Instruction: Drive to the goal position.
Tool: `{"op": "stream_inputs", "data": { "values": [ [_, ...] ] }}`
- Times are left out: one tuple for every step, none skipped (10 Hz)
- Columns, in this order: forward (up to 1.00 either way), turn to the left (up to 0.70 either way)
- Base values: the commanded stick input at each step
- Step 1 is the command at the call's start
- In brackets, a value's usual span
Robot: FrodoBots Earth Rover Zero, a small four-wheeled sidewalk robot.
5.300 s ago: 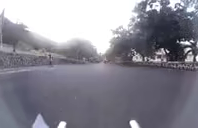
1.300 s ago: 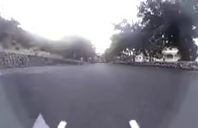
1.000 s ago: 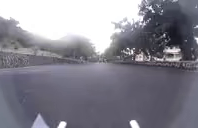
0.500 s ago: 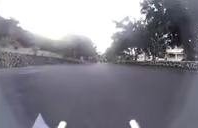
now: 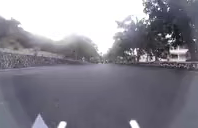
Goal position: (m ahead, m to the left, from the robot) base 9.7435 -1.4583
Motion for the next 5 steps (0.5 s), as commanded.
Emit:
{"op": "stream_inputs", "data": {
  "values": [
    [0.7,0.0],
    [0.7,0.0],
    [0.7,0.0],
    [0.7,0.0],
    [0.7,0.0]
  ]
}}
